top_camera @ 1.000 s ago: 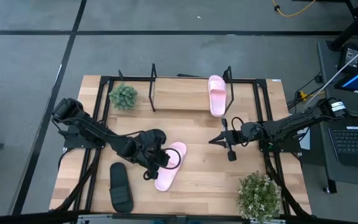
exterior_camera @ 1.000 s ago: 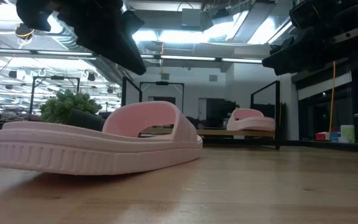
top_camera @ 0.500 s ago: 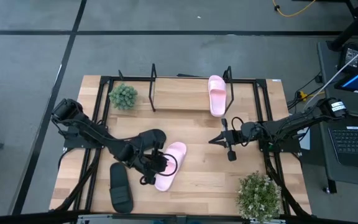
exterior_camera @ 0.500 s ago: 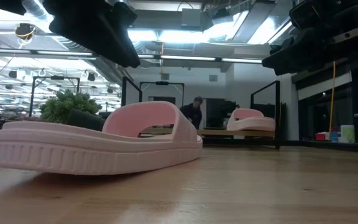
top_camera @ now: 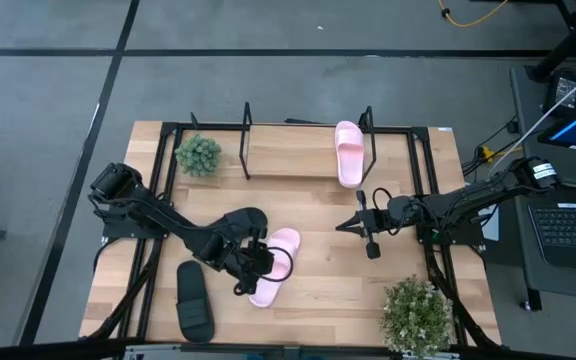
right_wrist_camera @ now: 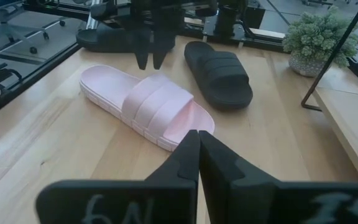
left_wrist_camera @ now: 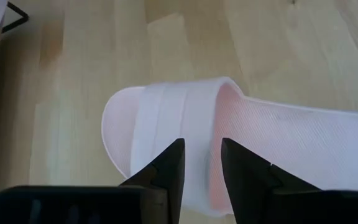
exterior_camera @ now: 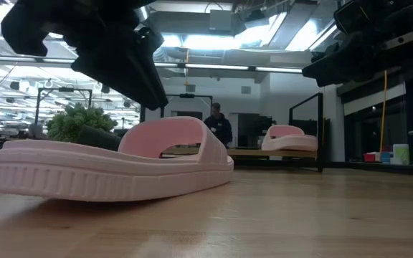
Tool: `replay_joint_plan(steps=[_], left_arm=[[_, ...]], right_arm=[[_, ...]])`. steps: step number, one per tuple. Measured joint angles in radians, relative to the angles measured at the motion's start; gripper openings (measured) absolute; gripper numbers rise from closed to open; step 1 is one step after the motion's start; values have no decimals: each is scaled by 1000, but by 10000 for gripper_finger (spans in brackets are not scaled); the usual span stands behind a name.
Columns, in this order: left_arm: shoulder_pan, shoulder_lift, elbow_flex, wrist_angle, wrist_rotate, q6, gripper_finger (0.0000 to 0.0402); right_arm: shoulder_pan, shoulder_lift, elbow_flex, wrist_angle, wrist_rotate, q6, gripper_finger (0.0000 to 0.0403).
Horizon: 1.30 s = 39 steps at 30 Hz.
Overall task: Pick and place slides into the shelf
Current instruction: Put the pink slides on the shelf
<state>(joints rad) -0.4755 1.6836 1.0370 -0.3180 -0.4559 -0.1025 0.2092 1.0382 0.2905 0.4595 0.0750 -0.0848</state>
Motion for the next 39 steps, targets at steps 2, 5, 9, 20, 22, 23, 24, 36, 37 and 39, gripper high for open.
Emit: replay_joint_plan(steps=[2, 5, 9, 20, 22, 23, 24, 36, 37, 39], left_arm=[[0, 0, 0, 4, 5, 0, 96], [0, 5, 0, 10, 6, 0, 96], [-3, 15, -1, 31, 22, 5, 96], [5, 62, -2, 24, -6, 8, 96], [6, 62, -2, 19, -30, 18, 96], [6, 62, -2, 18, -44, 29, 96], [6, 62, -2, 19, -49, 32, 96], [5, 62, -2, 0, -49, 27, 96], [5, 62, -2, -9, -49, 27, 96], [4, 62, -2, -18, -49, 27, 96]], right_arm=[[0, 0, 0, 0, 0, 0, 12], [0, 0, 0, 0, 0, 0, 12], [0, 0, 0, 0, 0, -1, 12], [0, 0, 0, 0, 0, 0, 12], [0, 0, 0, 0, 0, 0, 12], [0, 0, 0, 0, 0, 1, 12], [0, 0, 0, 0, 0, 1, 12], [0, 0, 0, 0, 0, 1, 12], [0, 0, 0, 0, 0, 1, 12], [0, 0, 0, 0, 0, 1, 12]])
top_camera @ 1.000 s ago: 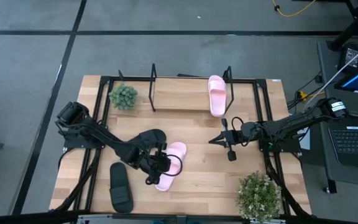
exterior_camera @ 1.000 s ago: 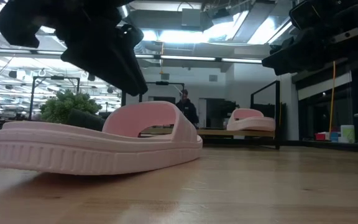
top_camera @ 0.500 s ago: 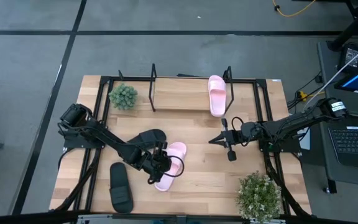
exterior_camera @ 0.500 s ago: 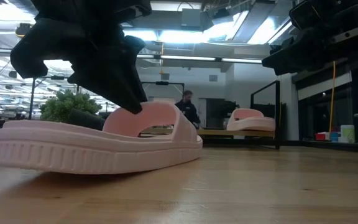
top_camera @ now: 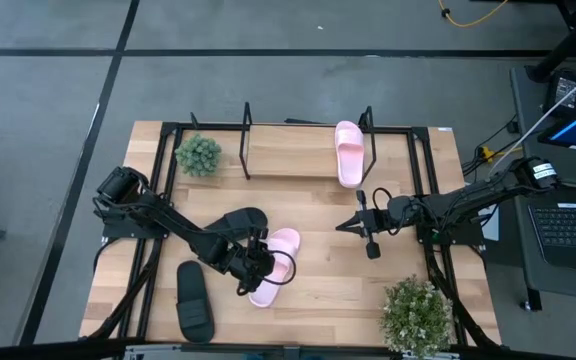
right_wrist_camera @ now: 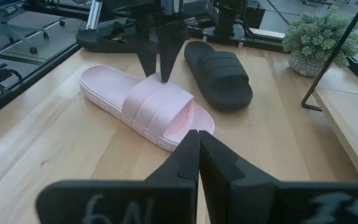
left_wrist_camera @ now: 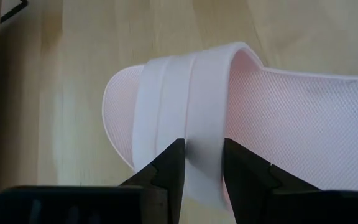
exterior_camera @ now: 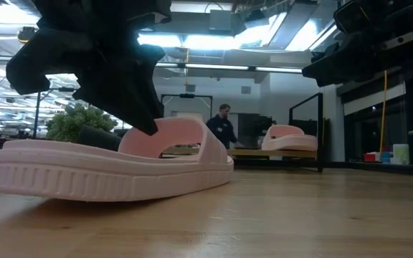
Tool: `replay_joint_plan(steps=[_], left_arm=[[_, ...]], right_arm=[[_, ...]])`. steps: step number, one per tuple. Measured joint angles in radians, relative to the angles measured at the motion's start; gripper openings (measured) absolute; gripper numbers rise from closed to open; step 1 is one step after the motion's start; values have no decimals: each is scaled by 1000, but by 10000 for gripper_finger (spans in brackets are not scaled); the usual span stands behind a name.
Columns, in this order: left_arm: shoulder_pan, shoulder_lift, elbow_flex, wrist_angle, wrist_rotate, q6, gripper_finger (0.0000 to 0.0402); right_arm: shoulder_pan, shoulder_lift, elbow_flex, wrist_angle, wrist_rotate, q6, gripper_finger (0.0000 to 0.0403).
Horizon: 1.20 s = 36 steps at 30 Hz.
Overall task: Pick and place slides into the shelf
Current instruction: Put the pink slides on the shelf
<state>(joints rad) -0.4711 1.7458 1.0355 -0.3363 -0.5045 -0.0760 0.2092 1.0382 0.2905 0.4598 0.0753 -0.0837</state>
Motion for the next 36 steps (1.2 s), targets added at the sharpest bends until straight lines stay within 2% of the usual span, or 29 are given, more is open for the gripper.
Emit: replay_joint_plan(steps=[18, 29, 36], left_arm=[[-1, 0, 0, -8, -2, 0, 94], [0, 0, 0, -6, -6, 0, 10], [1, 0, 0, 5, -63, 1, 5]], right_arm=[[0, 0, 0, 0, 0, 0, 12], [0, 0, 0, 0, 0, 0, 12], [0, 0, 0, 0, 0, 0, 12]])
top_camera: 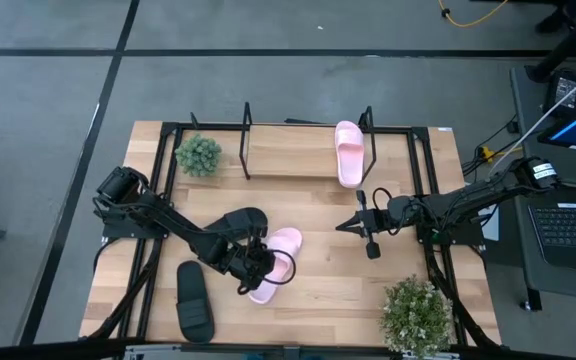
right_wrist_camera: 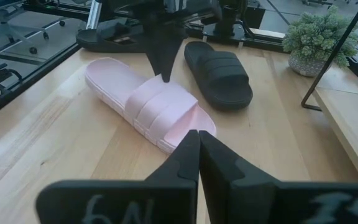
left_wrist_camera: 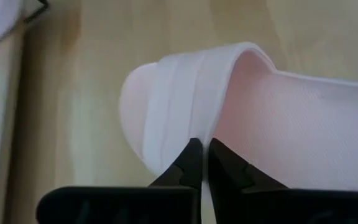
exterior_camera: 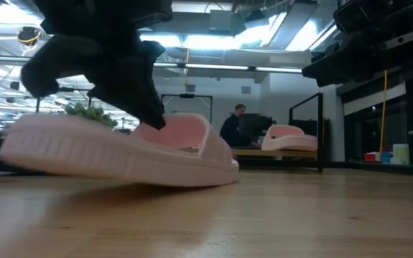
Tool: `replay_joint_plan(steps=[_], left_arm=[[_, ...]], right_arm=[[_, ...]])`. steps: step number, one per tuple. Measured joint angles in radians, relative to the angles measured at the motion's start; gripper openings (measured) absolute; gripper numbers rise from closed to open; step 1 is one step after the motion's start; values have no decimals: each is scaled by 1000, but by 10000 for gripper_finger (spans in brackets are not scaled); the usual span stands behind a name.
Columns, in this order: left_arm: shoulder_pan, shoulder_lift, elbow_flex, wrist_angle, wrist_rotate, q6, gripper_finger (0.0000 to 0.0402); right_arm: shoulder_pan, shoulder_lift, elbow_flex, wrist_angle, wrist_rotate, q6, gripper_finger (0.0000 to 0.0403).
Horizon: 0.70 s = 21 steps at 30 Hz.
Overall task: Pick and place slides into the shelf
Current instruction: Put the pink slides on the shelf
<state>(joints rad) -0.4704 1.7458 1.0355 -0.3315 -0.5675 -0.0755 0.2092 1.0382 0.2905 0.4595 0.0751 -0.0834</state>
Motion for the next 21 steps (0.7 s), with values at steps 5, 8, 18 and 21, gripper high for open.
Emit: replay_joint_plan(steps=[5, 8, 18, 21], left_arm=[[1, -3, 6, -3, -24, 0, 4], [1, -3, 35, -21, -27, 7, 3], [23, -4, 140, -129, -183, 82, 2], [55, -11, 178, -163, -183, 84, 1]], right_arm=[[0, 0, 0, 0, 0, 0, 12], [0, 0, 0, 0, 0, 0, 12], [0, 0, 0, -1, 0, 0, 12], [0, 0, 0, -1, 0, 0, 12]])
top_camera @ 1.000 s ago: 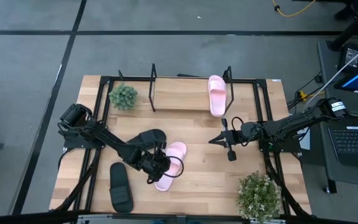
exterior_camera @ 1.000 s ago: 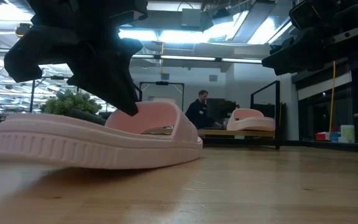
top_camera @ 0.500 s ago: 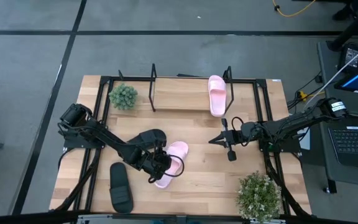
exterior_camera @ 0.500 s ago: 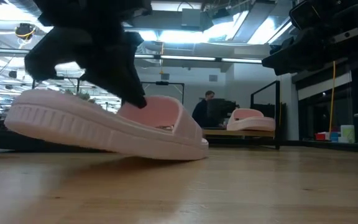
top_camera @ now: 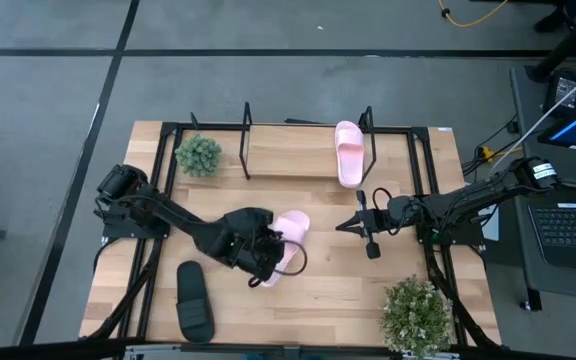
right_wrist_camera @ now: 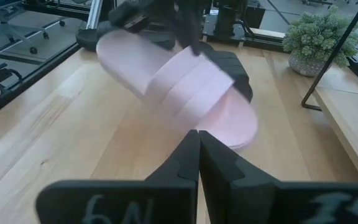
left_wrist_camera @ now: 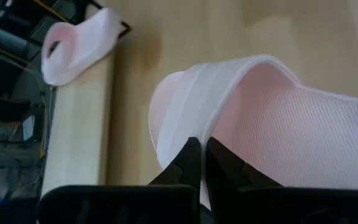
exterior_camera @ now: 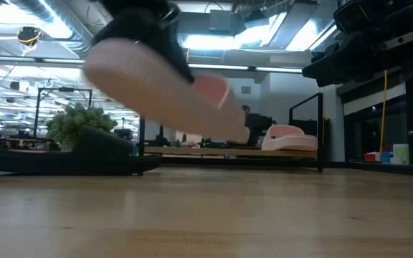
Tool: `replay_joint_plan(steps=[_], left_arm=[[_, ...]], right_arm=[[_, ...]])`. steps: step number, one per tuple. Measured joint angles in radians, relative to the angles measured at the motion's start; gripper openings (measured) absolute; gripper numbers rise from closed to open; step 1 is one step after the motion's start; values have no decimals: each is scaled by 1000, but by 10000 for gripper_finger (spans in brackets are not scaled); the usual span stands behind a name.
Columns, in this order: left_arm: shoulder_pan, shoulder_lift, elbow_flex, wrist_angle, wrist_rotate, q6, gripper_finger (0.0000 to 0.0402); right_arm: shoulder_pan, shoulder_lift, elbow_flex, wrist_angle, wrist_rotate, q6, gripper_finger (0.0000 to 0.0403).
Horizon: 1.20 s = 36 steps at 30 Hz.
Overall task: Pick and place slides into the shelf
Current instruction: Put the pink slides on the shelf
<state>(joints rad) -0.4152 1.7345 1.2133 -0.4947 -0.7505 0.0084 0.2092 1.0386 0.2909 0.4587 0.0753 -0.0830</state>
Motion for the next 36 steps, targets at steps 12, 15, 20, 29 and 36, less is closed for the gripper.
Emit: replay_joint_plan(steps=[12, 15, 20, 29, 36], left_arm=[[186, -2, 203, -49, -68, 158, 0], [242, -2, 226, -35, -66, 184, 0], [346, -2, 230, 3, -44, 181, 0], [528, -2, 230, 160, 135, 184, 0], [635, 34, 230, 236, 213, 186, 0]], right_arm=[[0, 0, 0, -2, 2, 26, 12], [0, 0, 0, -14, 2, 26, 12], [0, 0, 0, -33, 2, 46, 12], [0, 0, 0, -91, 1, 56, 12], [0, 0, 0, -90, 1, 53, 12]])
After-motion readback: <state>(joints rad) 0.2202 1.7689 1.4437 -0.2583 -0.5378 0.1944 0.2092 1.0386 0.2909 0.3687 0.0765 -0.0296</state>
